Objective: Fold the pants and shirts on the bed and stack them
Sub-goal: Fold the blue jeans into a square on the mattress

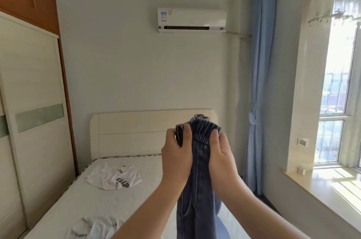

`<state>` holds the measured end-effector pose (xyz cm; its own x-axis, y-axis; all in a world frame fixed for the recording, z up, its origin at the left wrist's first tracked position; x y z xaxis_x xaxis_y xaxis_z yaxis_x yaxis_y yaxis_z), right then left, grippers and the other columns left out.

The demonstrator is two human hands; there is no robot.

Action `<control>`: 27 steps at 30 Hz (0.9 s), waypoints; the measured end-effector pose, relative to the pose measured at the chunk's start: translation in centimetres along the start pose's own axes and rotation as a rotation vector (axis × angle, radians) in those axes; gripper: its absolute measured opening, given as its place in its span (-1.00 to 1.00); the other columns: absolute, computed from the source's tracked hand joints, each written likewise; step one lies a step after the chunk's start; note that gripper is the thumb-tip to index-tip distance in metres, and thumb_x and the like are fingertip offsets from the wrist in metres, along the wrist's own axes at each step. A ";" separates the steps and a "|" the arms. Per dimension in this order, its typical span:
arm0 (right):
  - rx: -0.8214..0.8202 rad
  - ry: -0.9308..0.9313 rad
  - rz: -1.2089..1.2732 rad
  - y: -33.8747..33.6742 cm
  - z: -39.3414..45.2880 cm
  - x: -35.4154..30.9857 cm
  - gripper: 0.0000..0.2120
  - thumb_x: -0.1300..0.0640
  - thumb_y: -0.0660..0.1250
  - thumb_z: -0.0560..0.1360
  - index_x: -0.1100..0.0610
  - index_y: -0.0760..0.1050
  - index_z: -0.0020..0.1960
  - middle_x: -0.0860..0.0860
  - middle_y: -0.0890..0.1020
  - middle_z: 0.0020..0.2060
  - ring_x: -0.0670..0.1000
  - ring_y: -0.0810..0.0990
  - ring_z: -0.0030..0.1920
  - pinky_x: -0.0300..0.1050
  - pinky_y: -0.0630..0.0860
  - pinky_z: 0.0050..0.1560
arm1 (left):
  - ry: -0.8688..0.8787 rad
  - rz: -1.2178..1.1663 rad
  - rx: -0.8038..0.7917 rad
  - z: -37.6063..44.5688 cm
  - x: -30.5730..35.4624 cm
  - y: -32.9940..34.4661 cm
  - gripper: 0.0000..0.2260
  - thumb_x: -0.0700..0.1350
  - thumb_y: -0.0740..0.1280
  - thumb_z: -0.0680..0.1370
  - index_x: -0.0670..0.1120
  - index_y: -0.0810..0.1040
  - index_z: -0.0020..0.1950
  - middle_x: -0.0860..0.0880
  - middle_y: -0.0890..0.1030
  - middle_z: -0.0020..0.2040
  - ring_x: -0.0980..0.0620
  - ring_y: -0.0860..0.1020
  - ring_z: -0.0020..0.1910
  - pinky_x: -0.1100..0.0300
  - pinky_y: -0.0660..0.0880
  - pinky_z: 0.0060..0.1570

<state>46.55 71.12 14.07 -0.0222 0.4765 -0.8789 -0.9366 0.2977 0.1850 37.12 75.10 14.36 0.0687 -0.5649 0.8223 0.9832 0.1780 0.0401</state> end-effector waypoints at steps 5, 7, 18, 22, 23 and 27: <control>-0.279 0.122 0.236 -0.2 -0.1 0.5 -0.60 -0.21 0.04 0.55 -0.09 0.54 0.18 -0.16 0.69 0.06 -0.23 0.62 0.12 -0.39 0.53 0.00 | -0.066 -0.084 -0.177 0.5 -1.4 -0.9 -0.28 0.61 0.30 0.15 0.15 0.43 0.08 0.26 0.63 -0.07 0.25 0.63 -0.10 0.28 0.53 -0.14; -0.342 0.174 0.251 -0.6 0.5 0.8 -0.59 -0.08 -0.08 0.66 -0.04 0.50 0.25 -0.13 0.62 0.19 -0.22 0.55 0.23 -0.34 0.45 0.18 | -0.090 -0.080 -0.207 1.0 -2.0 -1.3 -0.31 0.51 0.46 0.12 0.20 0.45 0.12 0.24 0.65 -0.02 0.25 0.63 -0.03 0.21 0.56 -0.03; -0.091 -0.003 -0.216 -6.0 3.9 4.0 -0.65 -0.06 0.23 0.61 -0.05 0.38 0.38 -0.18 0.57 0.24 -0.10 0.53 0.25 -0.15 0.41 0.21 | -0.199 -0.202 -0.254 2.7 -3.6 -4.8 -0.77 -0.08 0.30 0.40 -0.02 0.57 0.04 -0.04 0.64 -0.07 -0.07 0.60 0.00 -0.09 0.52 0.13; -0.410 0.171 -0.159 -5.9 4.3 6.5 -0.40 -0.21 0.27 0.52 -0.02 0.28 0.49 -0.17 0.54 0.29 -0.12 0.50 0.30 -0.09 0.38 0.34 | -0.171 -0.261 -0.347 2.6 -3.5 -5.5 -0.78 -0.09 0.30 0.43 -0.05 0.56 0.06 -0.06 0.64 -0.05 -0.02 0.61 -0.01 0.10 0.55 -0.02; -0.433 0.188 -0.102 -5.7 4.3 6.8 -0.46 -0.15 0.29 0.52 0.05 0.37 0.43 -0.05 0.60 0.27 -0.04 0.55 0.28 -0.06 0.45 0.32 | -0.167 -0.276 -0.376 2.6 -3.5 -5.6 -0.79 -0.10 0.30 0.45 -0.04 0.57 0.06 -0.06 0.65 -0.04 -0.02 0.62 -0.01 0.14 0.56 -0.06; -0.338 0.210 -0.057 -4.9 4.5 6.5 -0.65 -0.06 0.40 0.45 0.14 0.60 0.11 0.13 0.71 0.02 0.11 0.69 0.05 -0.01 0.62 0.08 | -0.115 -0.313 -0.478 2.2 -3.8 -6.4 -0.77 -0.16 0.32 0.49 -0.01 0.57 0.14 -0.07 0.66 0.03 -0.02 0.64 0.03 0.23 0.56 -0.04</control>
<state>52.61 76.47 9.41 -0.0053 0.2776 -0.9607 -0.9999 0.0129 0.0092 30.15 77.85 12.26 -0.2304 -0.4365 0.8697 0.9228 -0.3818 0.0529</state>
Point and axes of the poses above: each hand's wrist, its own z-axis towards the middle knuckle, its own y-axis out of the palm, x = y × z, the point moved 1 cm from there along z, towards the middle knuckle
